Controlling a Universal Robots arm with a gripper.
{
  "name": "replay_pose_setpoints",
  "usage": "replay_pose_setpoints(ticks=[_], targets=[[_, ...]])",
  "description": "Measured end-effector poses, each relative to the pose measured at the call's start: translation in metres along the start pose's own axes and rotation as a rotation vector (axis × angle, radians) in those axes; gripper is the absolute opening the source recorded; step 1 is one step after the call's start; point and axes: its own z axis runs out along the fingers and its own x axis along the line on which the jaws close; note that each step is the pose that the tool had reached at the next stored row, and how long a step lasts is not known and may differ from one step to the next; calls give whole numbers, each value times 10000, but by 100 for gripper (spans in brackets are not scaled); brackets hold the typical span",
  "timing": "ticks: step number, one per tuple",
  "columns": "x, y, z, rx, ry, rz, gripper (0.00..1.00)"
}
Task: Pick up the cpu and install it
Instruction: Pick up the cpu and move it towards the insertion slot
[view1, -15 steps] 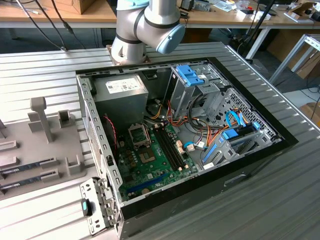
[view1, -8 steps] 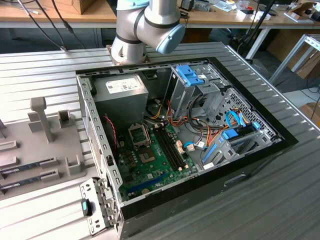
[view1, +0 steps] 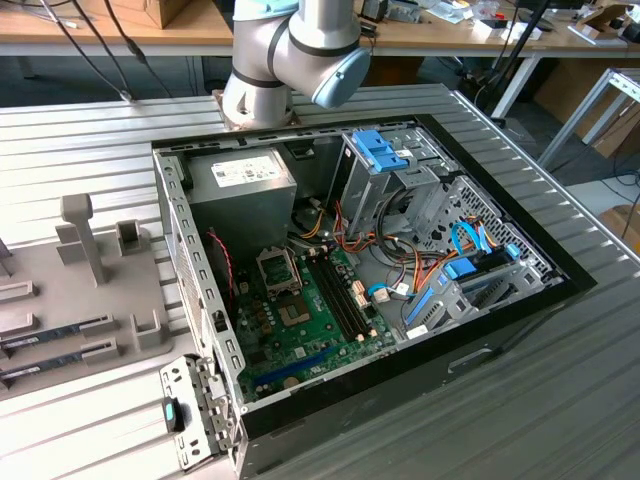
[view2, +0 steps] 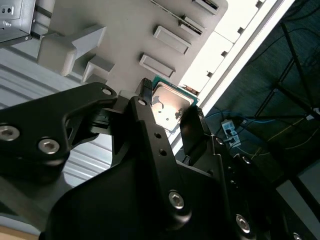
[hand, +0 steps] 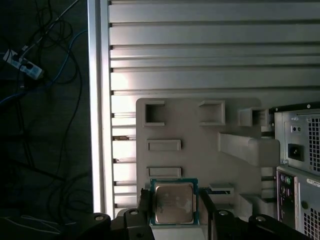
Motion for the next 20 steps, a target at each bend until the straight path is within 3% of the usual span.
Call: replay_pose_setpoints(ticks=[11,20], targets=[[-4,0,-146,0,0,0,47],[-5,0,-151,1,1,1,47]])
